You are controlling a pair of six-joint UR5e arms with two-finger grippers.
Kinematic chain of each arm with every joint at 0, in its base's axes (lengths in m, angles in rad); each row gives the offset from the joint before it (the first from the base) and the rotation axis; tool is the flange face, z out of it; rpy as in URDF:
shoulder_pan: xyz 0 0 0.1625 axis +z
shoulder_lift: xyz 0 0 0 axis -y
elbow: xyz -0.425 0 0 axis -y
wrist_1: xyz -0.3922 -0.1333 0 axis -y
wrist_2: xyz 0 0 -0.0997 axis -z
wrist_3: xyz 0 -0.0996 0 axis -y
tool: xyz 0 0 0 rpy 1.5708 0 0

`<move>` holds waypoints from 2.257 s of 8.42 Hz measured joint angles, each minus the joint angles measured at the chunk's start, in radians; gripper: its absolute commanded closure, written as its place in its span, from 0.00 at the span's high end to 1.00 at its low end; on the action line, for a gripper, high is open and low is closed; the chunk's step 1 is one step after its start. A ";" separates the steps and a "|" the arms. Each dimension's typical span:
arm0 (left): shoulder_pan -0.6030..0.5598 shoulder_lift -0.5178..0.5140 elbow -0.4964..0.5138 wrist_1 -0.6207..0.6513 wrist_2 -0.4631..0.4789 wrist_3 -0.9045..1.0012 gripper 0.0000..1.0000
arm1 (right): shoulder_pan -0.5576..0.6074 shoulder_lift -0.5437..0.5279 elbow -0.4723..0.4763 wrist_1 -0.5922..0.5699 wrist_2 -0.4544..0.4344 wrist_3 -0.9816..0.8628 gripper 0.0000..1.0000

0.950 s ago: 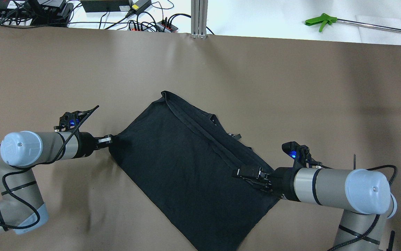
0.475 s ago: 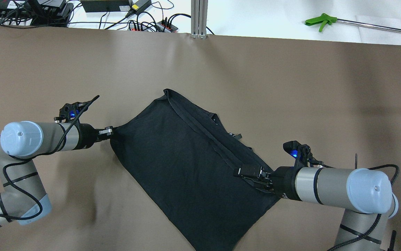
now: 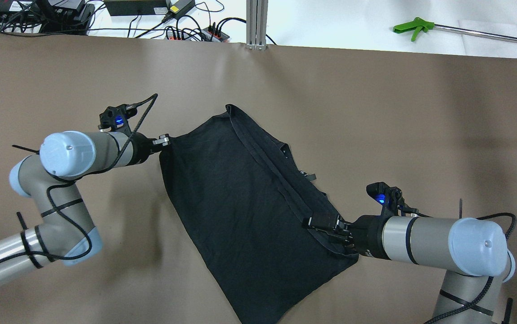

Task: Fold clothes
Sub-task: 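Lift the corner with the left gripper and fold it over toward the right gripper, then release the shirt and move the left gripper back while the right gripper presses the fold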

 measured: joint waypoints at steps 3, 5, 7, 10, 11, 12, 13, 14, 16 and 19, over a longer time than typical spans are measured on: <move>-0.014 -0.219 0.221 0.014 0.057 0.003 0.00 | 0.004 -0.006 0.012 0.001 0.001 0.006 0.94; -0.064 -0.365 0.400 0.009 0.062 0.028 0.00 | 0.008 -0.012 0.015 0.001 0.001 0.007 0.94; -0.110 -0.476 0.535 0.005 0.058 0.063 0.02 | 0.010 -0.012 0.016 0.001 0.000 0.007 0.94; -0.118 -0.551 0.631 0.004 0.133 0.091 0.95 | 0.024 -0.011 0.017 -0.001 0.001 0.005 0.94; -0.117 -0.550 0.646 0.004 0.179 0.091 0.95 | 0.028 -0.012 0.015 -0.002 0.002 0.001 0.94; -0.120 -0.548 0.654 0.005 0.207 0.092 0.95 | 0.034 -0.011 0.012 -0.007 0.002 -0.003 0.94; -0.129 -0.547 0.656 0.006 0.214 0.093 0.95 | 0.039 -0.005 0.012 -0.028 0.003 -0.006 0.94; -0.142 -0.547 0.653 0.007 0.197 0.099 0.95 | 0.043 0.013 0.013 -0.067 0.003 -0.012 0.94; -0.160 -0.521 0.603 0.013 0.150 0.110 0.95 | 0.046 0.096 0.012 -0.194 -0.002 -0.065 0.94; -0.200 -0.371 0.442 0.013 0.000 0.146 0.95 | 0.049 0.212 0.004 -0.388 -0.103 -0.268 0.94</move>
